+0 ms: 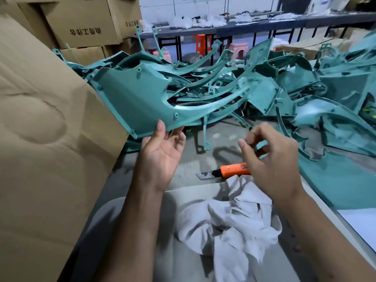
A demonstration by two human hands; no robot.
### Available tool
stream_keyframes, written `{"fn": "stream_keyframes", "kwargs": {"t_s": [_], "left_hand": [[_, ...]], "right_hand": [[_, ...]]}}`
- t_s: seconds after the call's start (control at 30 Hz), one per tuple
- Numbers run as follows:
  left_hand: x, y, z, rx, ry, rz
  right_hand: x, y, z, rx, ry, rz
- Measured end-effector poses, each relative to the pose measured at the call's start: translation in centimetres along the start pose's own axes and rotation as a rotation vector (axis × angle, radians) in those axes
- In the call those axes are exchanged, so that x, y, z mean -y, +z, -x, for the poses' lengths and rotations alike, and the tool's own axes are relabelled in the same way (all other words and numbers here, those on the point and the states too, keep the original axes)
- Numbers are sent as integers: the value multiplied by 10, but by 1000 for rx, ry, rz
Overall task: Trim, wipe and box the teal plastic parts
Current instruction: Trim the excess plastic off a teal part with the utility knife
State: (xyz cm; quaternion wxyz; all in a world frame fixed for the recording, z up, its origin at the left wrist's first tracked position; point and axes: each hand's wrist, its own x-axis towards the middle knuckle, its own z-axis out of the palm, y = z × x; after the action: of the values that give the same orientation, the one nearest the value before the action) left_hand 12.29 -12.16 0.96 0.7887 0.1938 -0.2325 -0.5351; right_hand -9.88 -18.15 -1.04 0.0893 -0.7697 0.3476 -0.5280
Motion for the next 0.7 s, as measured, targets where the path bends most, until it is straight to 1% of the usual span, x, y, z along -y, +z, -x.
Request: {"fn": "stream_keyframes", "kwargs": {"t_s": [0.03,0.1,0.13,0.17,0.3,0.33,0.37,0.43,0.5,0.57,0.7], "left_hand": [[0,1,1,21,-5,-11],[0,2,2,47,-10,-43],[0,3,2,48,-14,-65],[0,2,2,34,-21,-89],[-2,-1,0,-82,-95,-153],[-3,-2,-1,-129,-131,-185],[-3,-4,-3,-173,-176,-229],[-5,-8,-4,-221,-293,-320],[-6,-10,-3,-220,-380,-387],[-8,-11,-4,-217,-385,-444],[-6,-15,-6,-236,-266,-529]], "right_hand": [[-5,-2,-1,98,21,102],[-10,-5,-4,415,150,270],[-11,-6,-4,565,215,326],[-11,-7,-4,657,253,348],[-12,-8,-4,792,196,274],[-13,-6,-3,783,185,272],[-15,-4,-2,719,175,265],[-19,-2,-1,524,180,240],[-22,-1,-2,347,159,195],[-17,-1,-2,237,110,138],[0,6,1,171,48,137]]}}
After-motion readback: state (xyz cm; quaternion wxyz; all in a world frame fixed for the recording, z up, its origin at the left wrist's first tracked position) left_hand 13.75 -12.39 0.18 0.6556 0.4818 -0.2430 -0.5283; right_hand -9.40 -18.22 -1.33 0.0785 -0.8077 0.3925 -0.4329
